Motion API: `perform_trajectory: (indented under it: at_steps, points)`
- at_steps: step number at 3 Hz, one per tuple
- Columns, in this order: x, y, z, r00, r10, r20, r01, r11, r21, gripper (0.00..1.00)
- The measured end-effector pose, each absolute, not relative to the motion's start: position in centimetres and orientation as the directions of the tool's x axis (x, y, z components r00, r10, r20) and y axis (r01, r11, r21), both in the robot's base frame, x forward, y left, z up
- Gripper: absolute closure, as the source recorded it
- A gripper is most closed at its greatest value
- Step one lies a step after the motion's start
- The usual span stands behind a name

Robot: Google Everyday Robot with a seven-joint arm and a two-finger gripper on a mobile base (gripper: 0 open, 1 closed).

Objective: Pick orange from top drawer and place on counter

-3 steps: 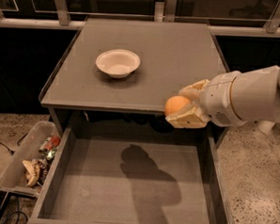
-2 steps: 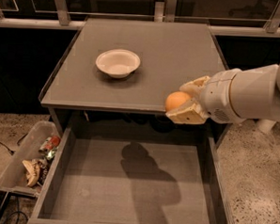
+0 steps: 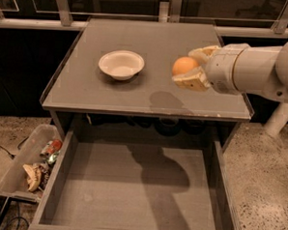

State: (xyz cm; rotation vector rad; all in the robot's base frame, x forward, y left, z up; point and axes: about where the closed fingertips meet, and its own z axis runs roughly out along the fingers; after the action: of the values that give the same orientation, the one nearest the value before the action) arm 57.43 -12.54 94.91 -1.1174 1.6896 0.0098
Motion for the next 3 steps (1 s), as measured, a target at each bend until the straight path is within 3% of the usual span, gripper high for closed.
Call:
perform_trajectory:
  at_steps: [1,3]
  points:
    - [61.3,-12.8,95.4,0.043,-0.586,-0.809,-0.632,0.611,-0.477,1.0]
    - [66.5,-13.6,92.8,0.011,-0.418,-0.909,-0.66,0.68,-0.32,1.0]
